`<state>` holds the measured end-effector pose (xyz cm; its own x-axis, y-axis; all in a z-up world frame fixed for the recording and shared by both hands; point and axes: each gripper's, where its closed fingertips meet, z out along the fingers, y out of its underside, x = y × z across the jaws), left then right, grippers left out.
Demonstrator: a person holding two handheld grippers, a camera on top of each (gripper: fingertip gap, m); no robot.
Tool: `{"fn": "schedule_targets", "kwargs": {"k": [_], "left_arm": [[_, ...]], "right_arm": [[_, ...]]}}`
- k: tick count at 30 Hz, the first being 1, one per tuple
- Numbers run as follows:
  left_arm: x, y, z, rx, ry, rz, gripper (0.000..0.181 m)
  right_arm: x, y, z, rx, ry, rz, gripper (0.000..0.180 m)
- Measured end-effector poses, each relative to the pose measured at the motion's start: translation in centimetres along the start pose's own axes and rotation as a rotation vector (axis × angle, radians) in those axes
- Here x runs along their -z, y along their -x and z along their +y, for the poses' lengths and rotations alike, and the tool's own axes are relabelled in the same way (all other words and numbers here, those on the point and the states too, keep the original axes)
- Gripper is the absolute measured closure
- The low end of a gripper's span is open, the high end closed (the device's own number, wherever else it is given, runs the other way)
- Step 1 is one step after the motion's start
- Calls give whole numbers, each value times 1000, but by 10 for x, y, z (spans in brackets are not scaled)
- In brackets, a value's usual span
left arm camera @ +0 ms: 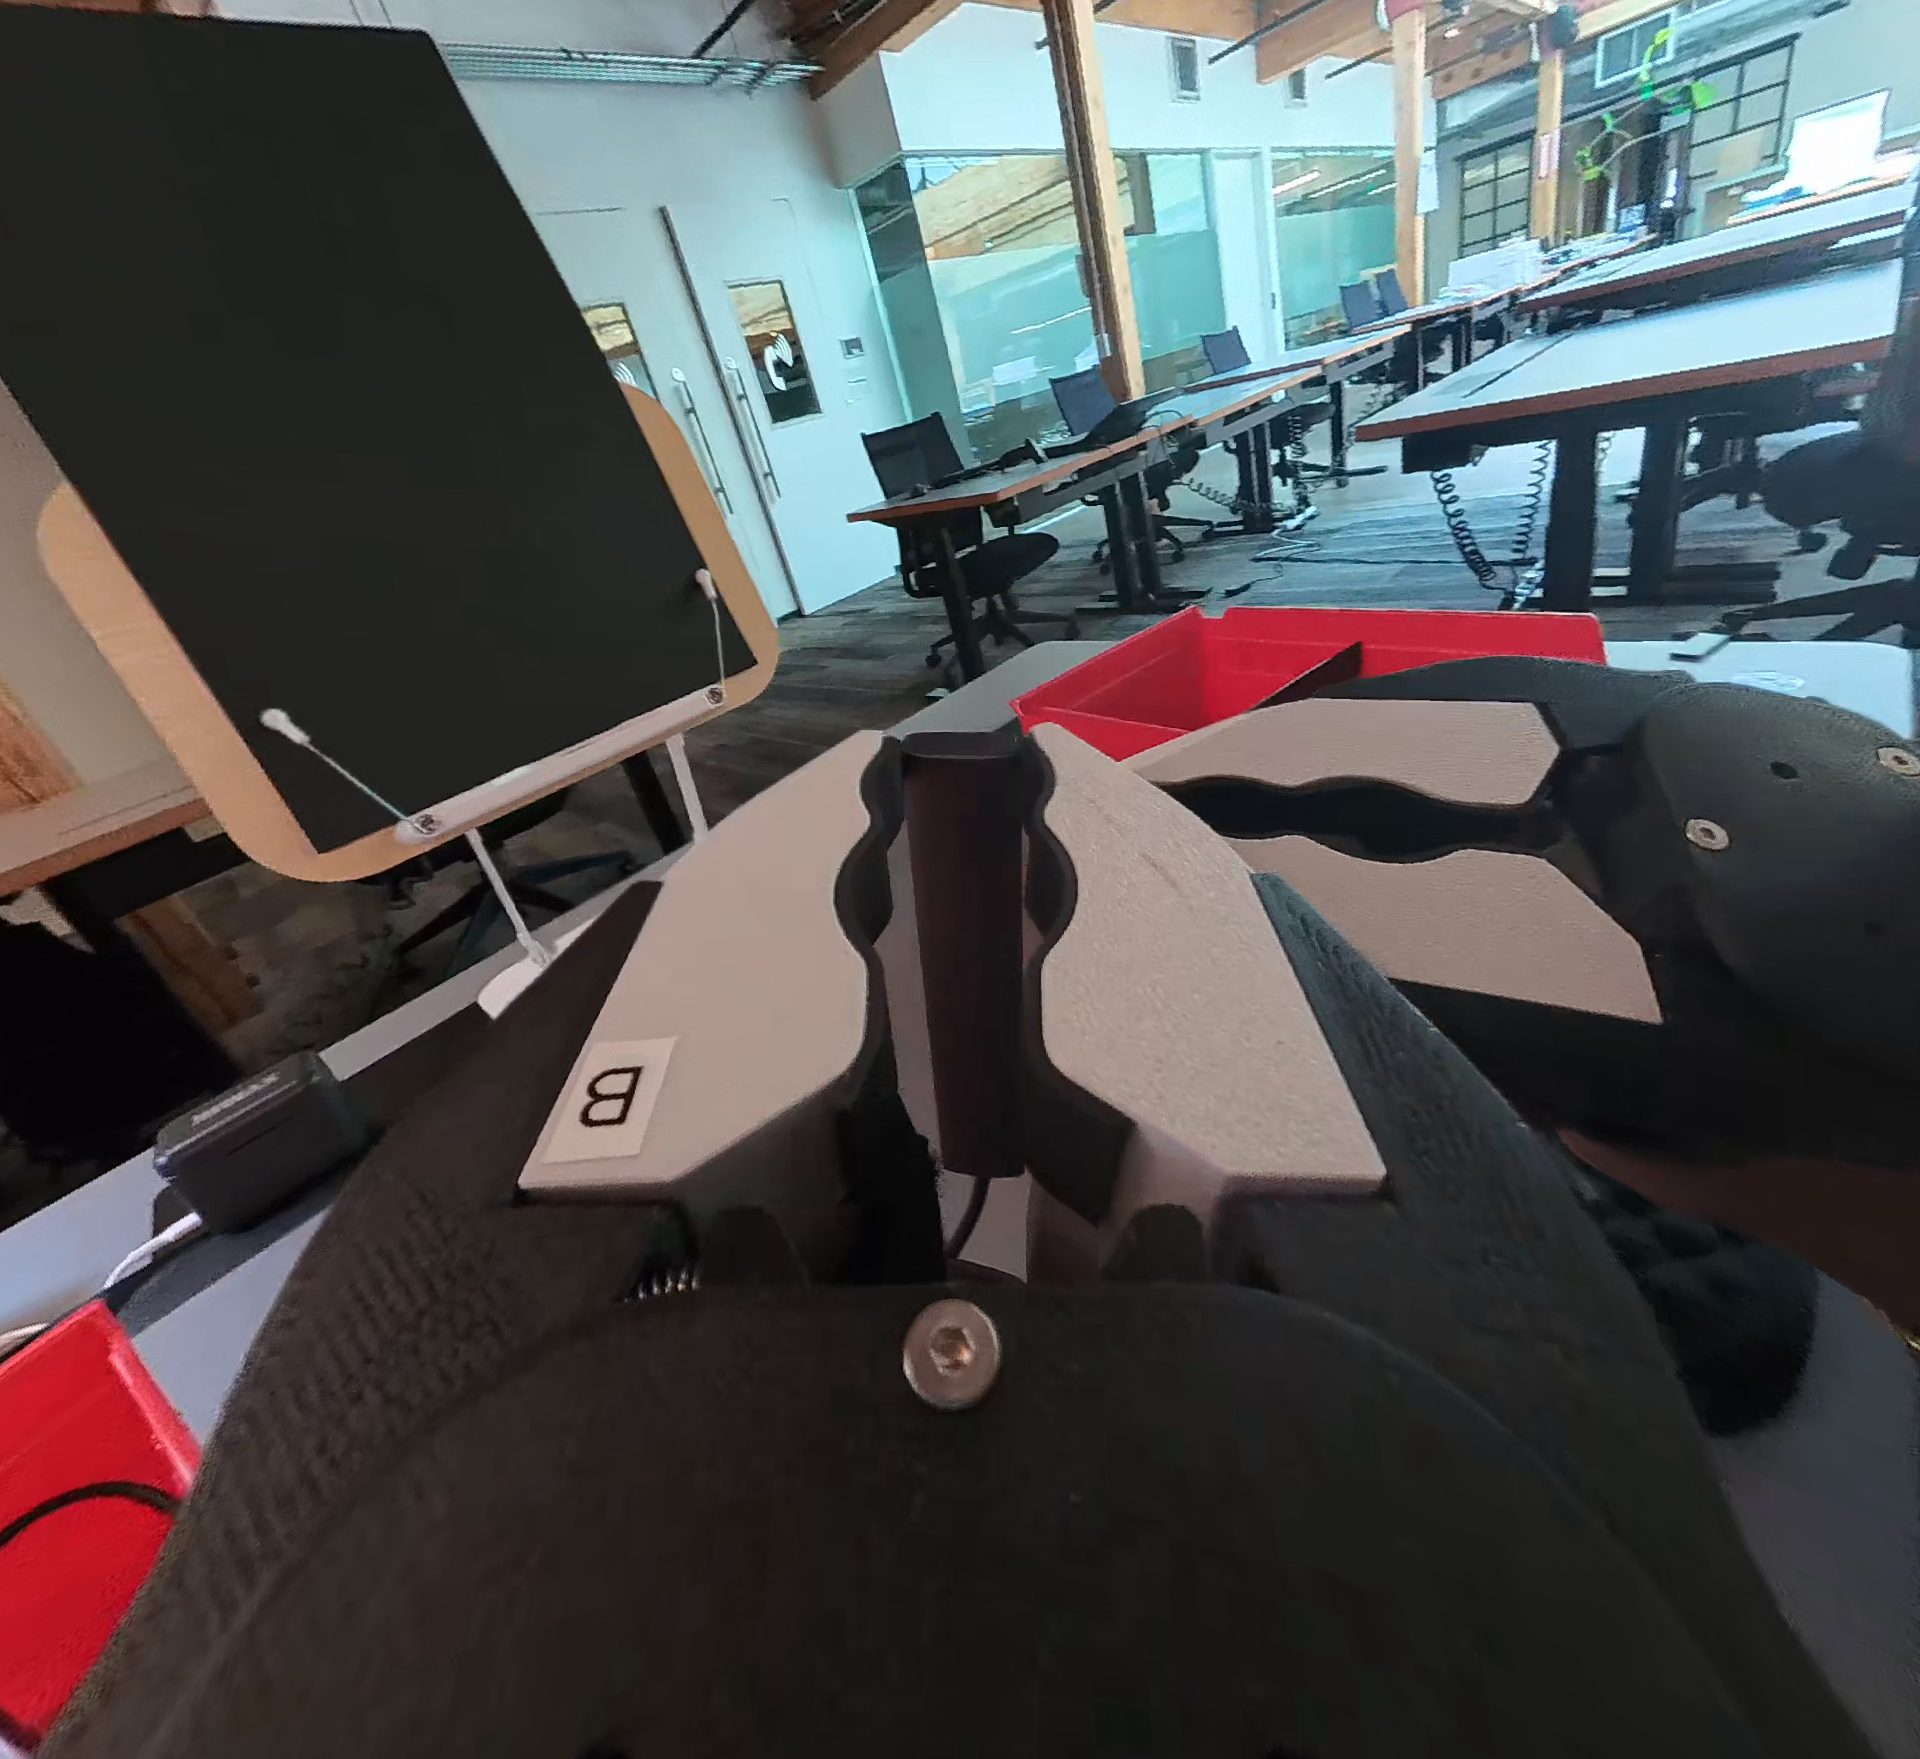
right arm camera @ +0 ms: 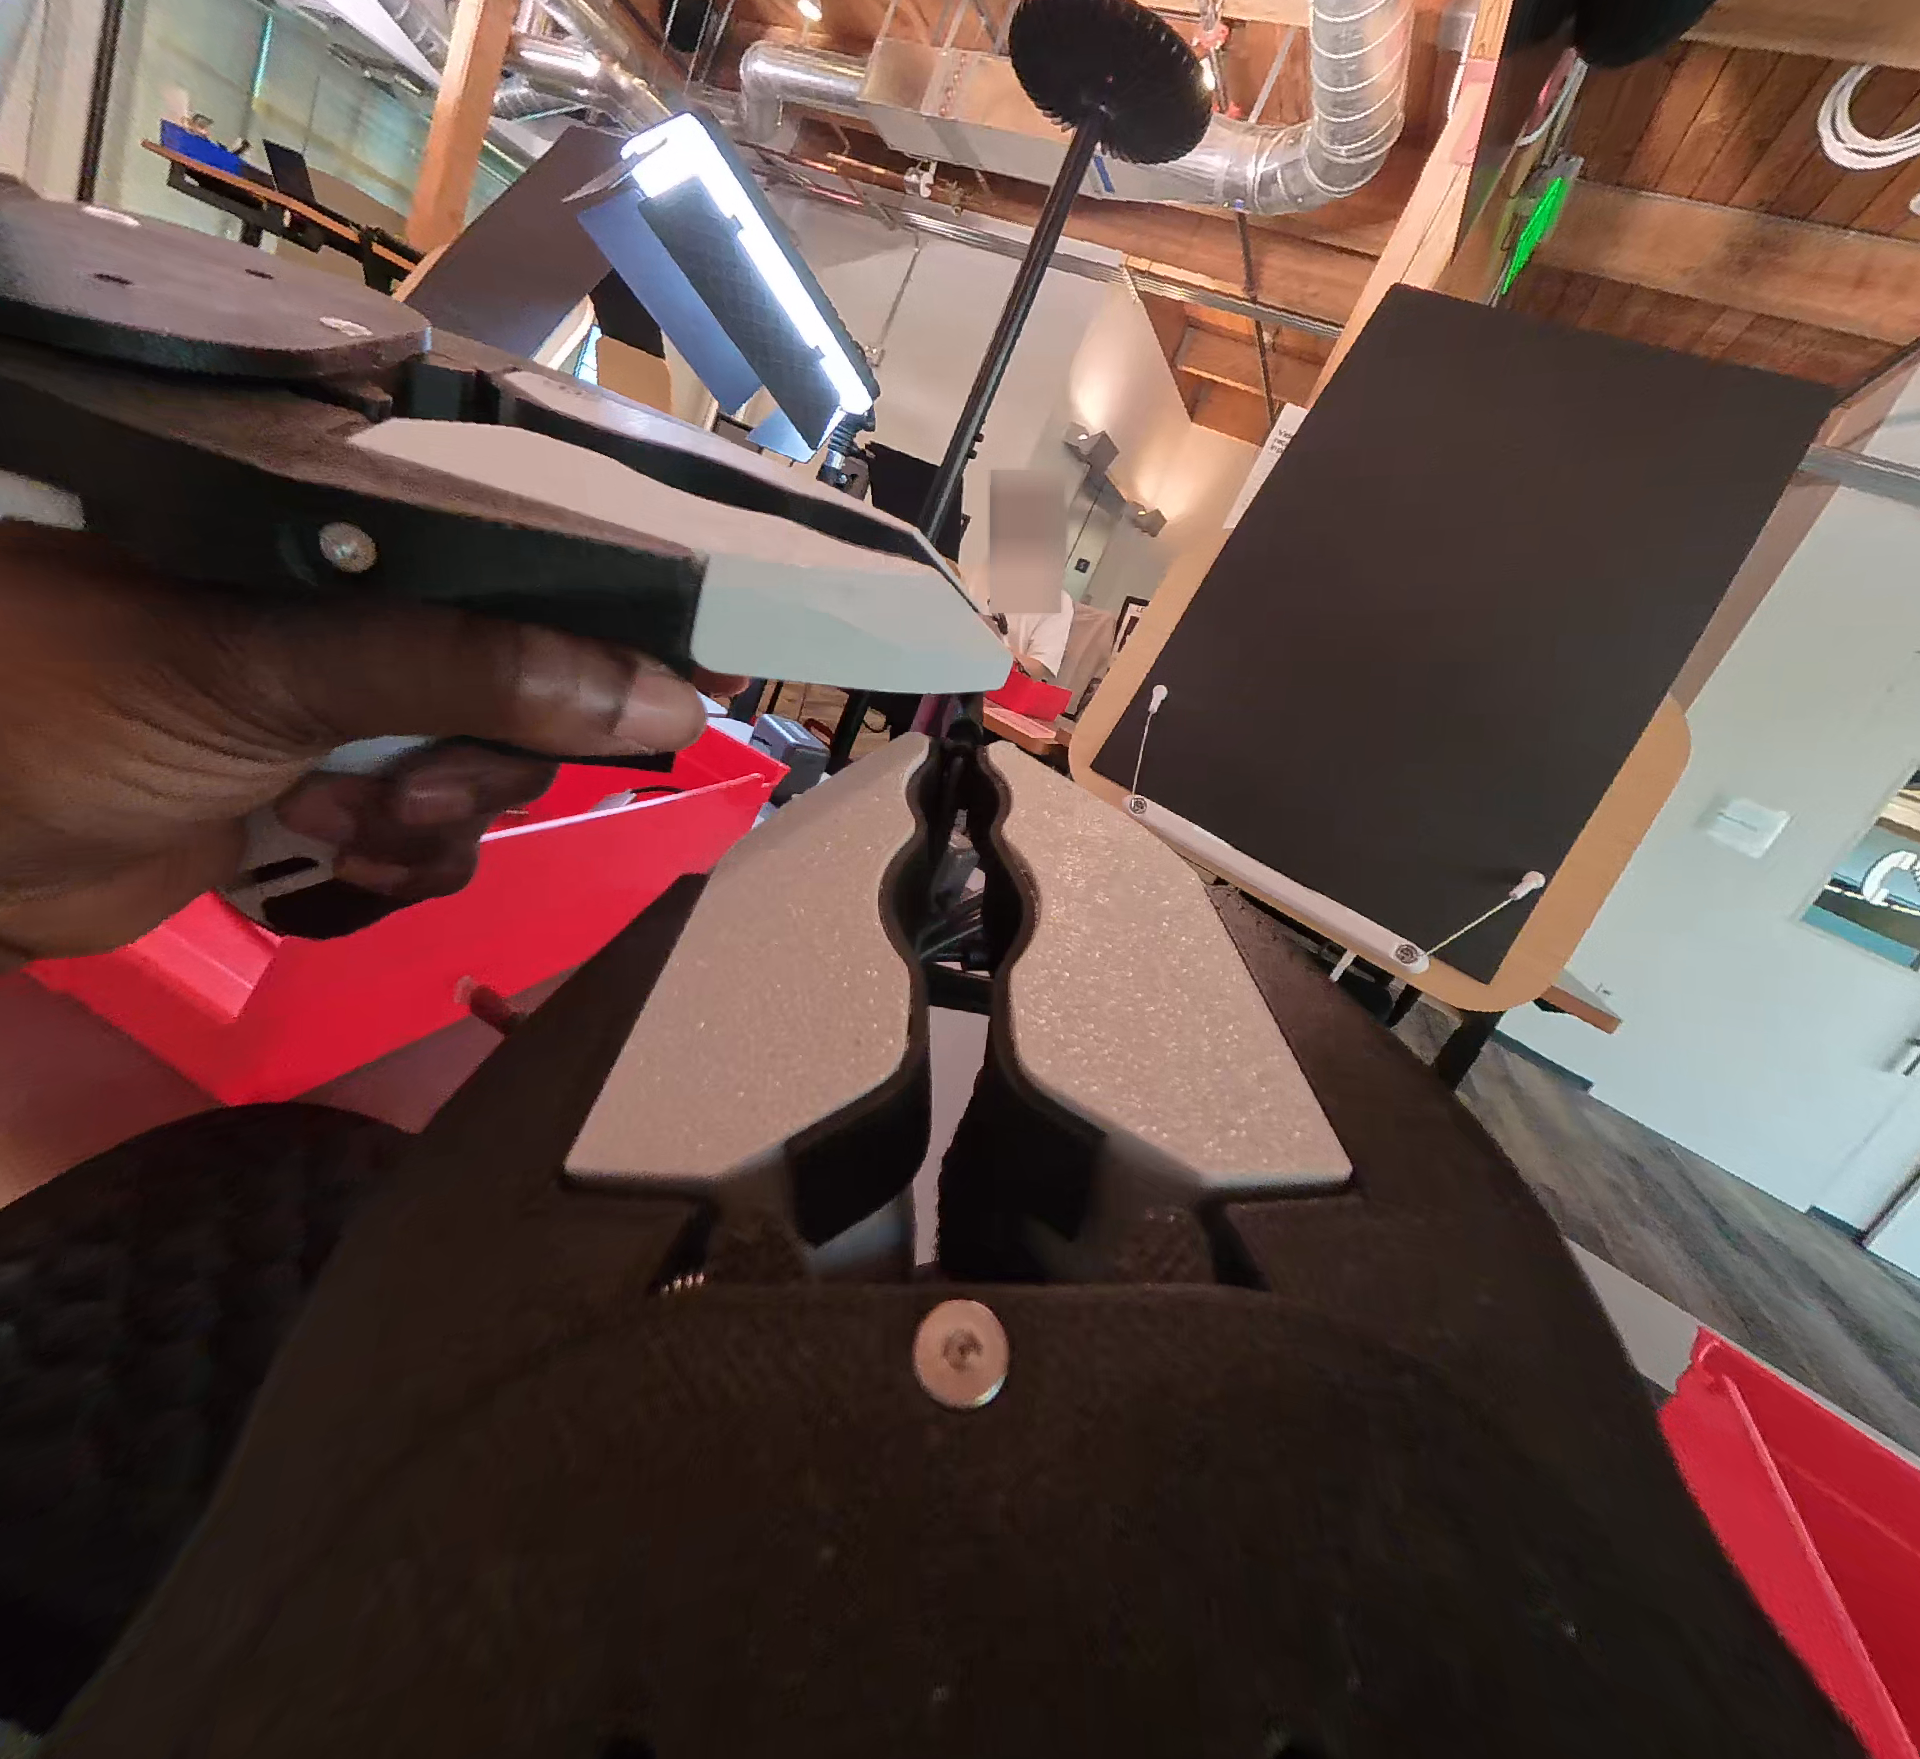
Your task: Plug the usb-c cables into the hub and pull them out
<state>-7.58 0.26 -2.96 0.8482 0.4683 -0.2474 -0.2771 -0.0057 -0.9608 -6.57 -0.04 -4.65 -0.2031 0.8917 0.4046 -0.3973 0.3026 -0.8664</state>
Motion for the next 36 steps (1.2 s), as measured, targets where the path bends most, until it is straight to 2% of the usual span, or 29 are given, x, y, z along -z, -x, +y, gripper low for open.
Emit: {"fn": "schedule_targets", "kwargs": {"k": [8, 13, 15, 17, 21, 25, 32, 36], "left_arm": [[-4, 5, 1, -91, -7, -73, 159], [-8, -3, 1, -81, -27, 11, 158], [-6, -4, 5, 36, -32, 97, 159], [-8, -1, 9, 76, -41, 93, 159], [-10, 3, 14, 39, -10, 44, 159], [-10, 0, 14, 49, 1, 59, 159], [-6, 3, 19, 26, 58, 51, 159], [-1, 13, 22, 11, 72, 11, 159]], "right_arm": [[4, -3, 5, -87, -5, -44, 180], [8, -5, 5, -127, -38, -59, 180], [10, -3, 5, -155, -63, -86, 180], [8, 0, 7, -195, -57, -105, 177], [7, -4, 8, -222, -43, -106, 165], [4, -2, 11, -185, 2, -107, 163], [5, -2, 8, -98, -8, -61, 170], [7, -4, 2, -133, -15, -78, 170]]}}
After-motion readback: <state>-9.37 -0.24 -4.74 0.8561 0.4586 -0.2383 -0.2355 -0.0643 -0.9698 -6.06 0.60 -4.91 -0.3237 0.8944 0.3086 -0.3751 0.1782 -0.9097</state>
